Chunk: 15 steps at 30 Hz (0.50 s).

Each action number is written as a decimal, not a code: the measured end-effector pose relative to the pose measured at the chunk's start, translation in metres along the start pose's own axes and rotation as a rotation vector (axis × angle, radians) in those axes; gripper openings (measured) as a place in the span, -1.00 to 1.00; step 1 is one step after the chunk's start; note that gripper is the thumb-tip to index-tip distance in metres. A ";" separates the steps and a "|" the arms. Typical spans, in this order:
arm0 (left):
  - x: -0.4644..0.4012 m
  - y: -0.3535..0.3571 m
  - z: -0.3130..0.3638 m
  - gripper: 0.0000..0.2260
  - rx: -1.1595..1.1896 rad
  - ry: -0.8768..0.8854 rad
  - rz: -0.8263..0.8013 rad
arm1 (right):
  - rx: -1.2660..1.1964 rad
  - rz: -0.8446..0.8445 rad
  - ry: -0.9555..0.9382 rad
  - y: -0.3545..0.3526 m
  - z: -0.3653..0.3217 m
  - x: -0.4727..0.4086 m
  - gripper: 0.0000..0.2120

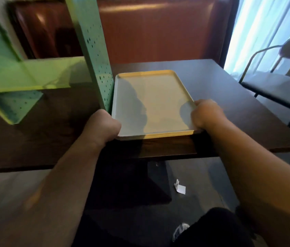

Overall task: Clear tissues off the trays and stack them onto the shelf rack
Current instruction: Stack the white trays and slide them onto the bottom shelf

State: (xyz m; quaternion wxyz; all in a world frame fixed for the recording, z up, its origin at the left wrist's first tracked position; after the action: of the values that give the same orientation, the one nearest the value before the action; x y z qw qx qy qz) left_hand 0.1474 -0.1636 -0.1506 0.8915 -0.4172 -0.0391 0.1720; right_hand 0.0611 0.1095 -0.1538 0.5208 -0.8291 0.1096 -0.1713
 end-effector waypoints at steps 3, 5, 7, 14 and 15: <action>0.015 -0.021 0.010 -0.86 0.382 -0.079 -0.105 | -0.366 -0.294 0.112 -0.022 0.012 0.013 -0.87; 0.027 -0.042 0.021 -0.91 0.596 -0.102 -0.245 | -0.773 -0.518 0.121 -0.045 0.020 0.024 -0.85; 0.033 -0.061 0.034 -0.88 0.670 -0.022 -0.363 | -1.092 -0.811 0.190 -0.063 0.029 0.041 -0.96; 0.053 -0.124 0.075 -0.72 0.802 0.129 -0.329 | -1.019 -0.772 -0.013 -0.132 0.015 0.109 -0.76; 0.058 -0.133 0.079 -0.79 0.765 0.167 -0.316 | -1.012 -0.741 -0.034 -0.142 0.015 0.116 -0.72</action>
State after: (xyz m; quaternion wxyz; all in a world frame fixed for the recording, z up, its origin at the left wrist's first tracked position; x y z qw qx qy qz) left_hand 0.2217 -0.1649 -0.0031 0.9977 -0.0577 0.0364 0.0010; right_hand 0.1741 0.1410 -0.0122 -0.0286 -0.9585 -0.1260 -0.2541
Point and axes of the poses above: each hand's wrist, its own x-axis away from the middle knuckle, its own y-axis out of the palm, z = x × y, the point moved 3 cm from there along -x, towards the middle knuckle, and after that the axes turned 14 degrees about y, right-handed, at the moved point
